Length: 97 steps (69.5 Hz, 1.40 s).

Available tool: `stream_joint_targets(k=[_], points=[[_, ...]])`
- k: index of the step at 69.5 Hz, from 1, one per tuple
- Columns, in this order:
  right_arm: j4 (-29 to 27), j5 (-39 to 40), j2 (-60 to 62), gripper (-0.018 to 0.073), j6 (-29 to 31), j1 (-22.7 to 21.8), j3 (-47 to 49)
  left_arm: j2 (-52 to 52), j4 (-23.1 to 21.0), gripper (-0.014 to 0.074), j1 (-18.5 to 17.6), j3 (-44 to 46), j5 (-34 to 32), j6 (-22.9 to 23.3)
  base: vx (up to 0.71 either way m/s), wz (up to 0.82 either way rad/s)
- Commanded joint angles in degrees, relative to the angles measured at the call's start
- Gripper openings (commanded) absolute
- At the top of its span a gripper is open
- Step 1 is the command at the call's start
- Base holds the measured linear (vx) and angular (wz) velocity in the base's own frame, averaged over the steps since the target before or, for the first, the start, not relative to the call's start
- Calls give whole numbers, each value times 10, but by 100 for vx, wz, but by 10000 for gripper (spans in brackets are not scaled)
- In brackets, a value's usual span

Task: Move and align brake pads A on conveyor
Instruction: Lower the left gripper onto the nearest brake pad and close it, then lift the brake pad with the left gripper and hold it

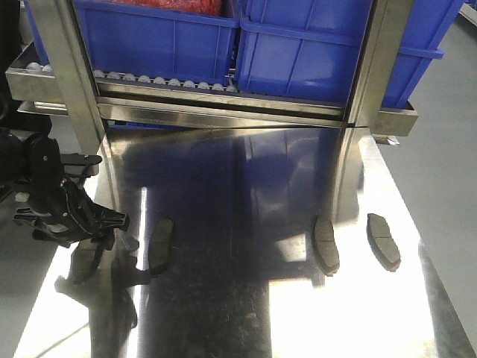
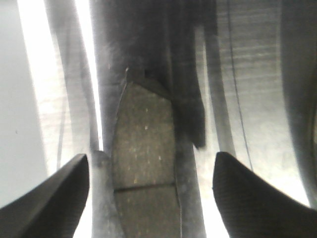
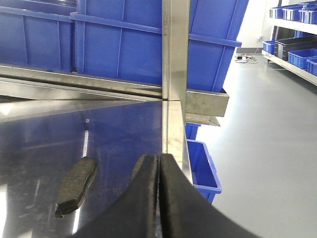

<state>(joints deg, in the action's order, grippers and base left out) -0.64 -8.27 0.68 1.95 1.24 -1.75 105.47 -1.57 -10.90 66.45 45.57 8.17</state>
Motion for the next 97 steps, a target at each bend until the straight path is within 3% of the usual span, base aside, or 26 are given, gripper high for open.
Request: stream_joint_targets(k=[1, 23, 37, 63, 76, 97], points=[[3, 43, 9, -10, 2, -4, -2, -18, -1, 495, -1, 14, -12, 9, 0, 0], [3, 43, 9, -10, 2, -4, -2, 12, 0, 298, -1, 14, 13, 1, 0, 0], [3, 43, 9, -10, 2, -4, -2, -11, 26, -10, -1, 14, 2, 0, 0, 0], [3, 43, 9, -10, 2, -4, -2, -199, 45, -7, -2, -23, -53, -1, 0, 0], [3, 43, 9, -10, 2, -4, -2, -361, 43, -7, -2, -106, -123, -2, 0, 0], [3, 43, 9, -10, 2, -4, -2, -584, 43, -6, -2, -227, -175, -2, 0, 0]])
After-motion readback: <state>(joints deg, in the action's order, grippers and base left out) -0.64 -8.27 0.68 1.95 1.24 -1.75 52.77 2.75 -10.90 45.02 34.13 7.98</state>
